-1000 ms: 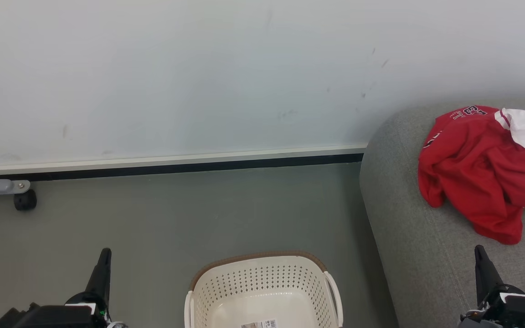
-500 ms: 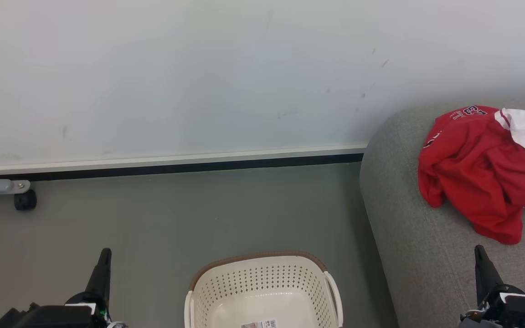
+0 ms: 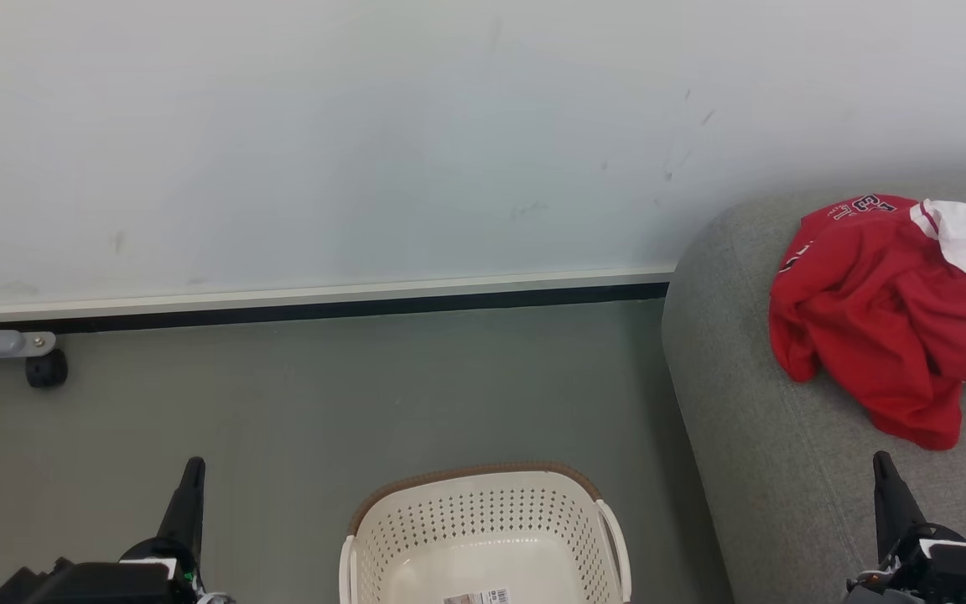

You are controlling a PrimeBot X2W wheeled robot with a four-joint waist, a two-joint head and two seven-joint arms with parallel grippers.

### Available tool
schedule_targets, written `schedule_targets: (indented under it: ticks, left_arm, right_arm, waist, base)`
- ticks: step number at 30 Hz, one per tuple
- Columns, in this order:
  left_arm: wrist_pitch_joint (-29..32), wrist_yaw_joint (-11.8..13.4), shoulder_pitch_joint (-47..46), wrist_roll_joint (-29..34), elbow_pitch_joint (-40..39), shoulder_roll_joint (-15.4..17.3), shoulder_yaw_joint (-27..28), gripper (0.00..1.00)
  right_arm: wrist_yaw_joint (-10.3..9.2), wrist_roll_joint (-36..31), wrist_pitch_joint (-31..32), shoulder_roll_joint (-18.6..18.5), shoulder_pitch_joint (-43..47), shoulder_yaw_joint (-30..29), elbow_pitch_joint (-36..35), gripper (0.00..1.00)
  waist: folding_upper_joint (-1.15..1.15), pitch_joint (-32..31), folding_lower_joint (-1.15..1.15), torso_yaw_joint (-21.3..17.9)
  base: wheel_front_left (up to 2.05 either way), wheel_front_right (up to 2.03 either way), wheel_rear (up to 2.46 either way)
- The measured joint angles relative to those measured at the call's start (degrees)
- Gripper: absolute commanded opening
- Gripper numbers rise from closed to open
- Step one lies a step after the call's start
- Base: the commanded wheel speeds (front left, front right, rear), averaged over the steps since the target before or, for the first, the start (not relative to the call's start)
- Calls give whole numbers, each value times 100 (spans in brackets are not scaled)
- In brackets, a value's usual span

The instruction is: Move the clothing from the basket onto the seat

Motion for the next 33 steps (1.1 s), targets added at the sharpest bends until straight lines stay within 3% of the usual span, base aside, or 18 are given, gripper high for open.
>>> schedule_targets:
  ticks: [33]
  left_arm:
    - [0,0,0,-1,1,0,-1,0]
  right_arm:
    - [0,1,0,0,0,1,-1,0]
  waist:
    - [0,0,0,0]
  base:
    - [0,0,0]
